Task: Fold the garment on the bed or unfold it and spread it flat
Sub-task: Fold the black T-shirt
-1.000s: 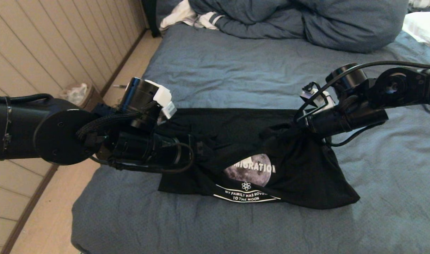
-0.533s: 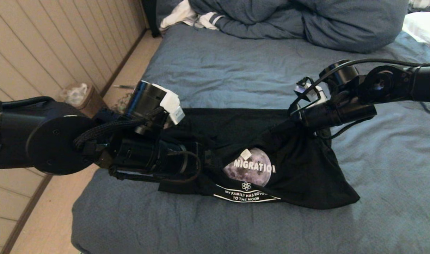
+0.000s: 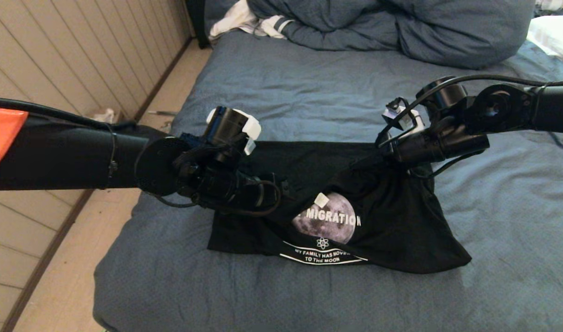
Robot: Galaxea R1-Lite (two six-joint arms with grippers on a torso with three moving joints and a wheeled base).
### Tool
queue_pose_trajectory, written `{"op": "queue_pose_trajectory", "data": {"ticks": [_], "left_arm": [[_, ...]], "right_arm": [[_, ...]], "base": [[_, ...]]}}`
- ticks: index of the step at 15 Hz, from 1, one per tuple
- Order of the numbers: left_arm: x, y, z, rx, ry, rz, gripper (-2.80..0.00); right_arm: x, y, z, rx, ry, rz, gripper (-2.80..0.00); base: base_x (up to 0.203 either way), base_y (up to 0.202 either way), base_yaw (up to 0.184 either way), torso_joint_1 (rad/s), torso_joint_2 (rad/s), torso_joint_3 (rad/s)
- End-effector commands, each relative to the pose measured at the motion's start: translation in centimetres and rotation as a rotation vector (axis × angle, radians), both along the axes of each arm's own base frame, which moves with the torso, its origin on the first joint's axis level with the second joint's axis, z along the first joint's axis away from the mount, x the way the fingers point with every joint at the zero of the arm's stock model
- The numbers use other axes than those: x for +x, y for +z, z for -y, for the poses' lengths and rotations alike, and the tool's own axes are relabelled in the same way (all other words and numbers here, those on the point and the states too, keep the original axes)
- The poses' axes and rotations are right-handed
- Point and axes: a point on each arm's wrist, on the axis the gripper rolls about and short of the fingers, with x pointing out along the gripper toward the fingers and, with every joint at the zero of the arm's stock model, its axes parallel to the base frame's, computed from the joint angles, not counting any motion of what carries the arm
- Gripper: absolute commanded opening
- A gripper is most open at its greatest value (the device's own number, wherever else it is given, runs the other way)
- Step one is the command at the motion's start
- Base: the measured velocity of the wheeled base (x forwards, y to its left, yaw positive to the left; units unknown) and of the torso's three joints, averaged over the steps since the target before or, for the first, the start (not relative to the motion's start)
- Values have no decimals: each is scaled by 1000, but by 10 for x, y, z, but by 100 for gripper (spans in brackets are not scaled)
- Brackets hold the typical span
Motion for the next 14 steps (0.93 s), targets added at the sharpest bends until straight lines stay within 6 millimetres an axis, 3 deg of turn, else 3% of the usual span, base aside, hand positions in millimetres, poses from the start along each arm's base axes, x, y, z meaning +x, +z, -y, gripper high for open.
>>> {"op": "queue_pose_trajectory", "data": {"ticks": [1,8,14], "left_arm": [[4,-5,1,11,8,-19,0],[-5,-1,-3,2,33,-72,0],[-10,-15,1,22,41,-130,0]], "right_arm": [[4,-5,1,2,-3,-14,-280],[8,-9,4,16,5,-24,-280],[11,-11,10,27,5,-15,-280]], "base": [[0,0,0,0,0,0],[0,0,0,0,0,0],[0,0,0,0,0,0]]}}
